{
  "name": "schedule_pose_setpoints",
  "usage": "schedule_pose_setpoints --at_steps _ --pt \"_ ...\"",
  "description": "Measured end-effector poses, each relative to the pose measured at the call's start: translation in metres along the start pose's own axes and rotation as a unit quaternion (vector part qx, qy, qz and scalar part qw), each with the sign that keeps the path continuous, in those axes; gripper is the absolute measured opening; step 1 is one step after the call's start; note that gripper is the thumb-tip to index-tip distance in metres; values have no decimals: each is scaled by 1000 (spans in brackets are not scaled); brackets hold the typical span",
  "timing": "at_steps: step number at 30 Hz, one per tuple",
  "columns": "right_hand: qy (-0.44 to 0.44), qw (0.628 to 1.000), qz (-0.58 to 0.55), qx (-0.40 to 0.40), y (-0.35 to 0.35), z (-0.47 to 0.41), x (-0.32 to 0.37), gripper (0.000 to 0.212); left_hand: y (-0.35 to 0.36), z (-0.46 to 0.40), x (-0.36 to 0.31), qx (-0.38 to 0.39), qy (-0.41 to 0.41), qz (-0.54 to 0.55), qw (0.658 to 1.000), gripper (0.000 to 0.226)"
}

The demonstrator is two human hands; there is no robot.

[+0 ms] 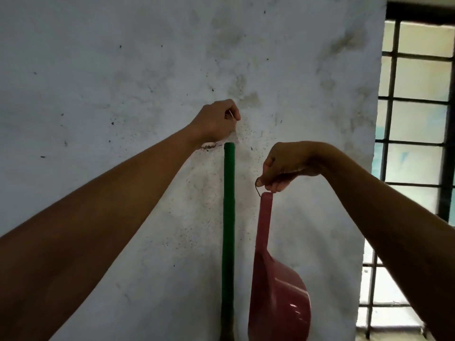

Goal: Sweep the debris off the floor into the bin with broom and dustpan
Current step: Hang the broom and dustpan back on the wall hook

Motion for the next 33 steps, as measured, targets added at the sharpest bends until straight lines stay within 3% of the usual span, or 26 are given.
schedule_pose_setpoints --at_steps 8,15,22,27,29,33 --pt "-9 997 -66 28 3 -18 -6 15 0 -23 13 -27 -23 -51 998 12" --pt "-36 990 -128 37 5 -30 -15 15 6 -27 32 -2 -80 13 997 10" --pt "-66 984 -162 -34 -5 -37 -1 18 5 -12 34 -3 -88 20 996 32" --pt "-80 978 -161 -103 -11 -38 14 16 -9 -1 25 -76 -52 31 995 22" --pt "-91 972 -176 -127 -12 -40 20 16 -7 2 16 -53 -32 35 997 15" --pt "-108 961 -194 -166 -19 -44 28 15 19 13 12 106 -48 22 993 14"
Point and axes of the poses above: each hand's wrist, its own z-axis away from the middle knuckle, its own y-axis out of the palm, x = y × z, the point moved 8 cm from there along -z, towards the middle knuckle
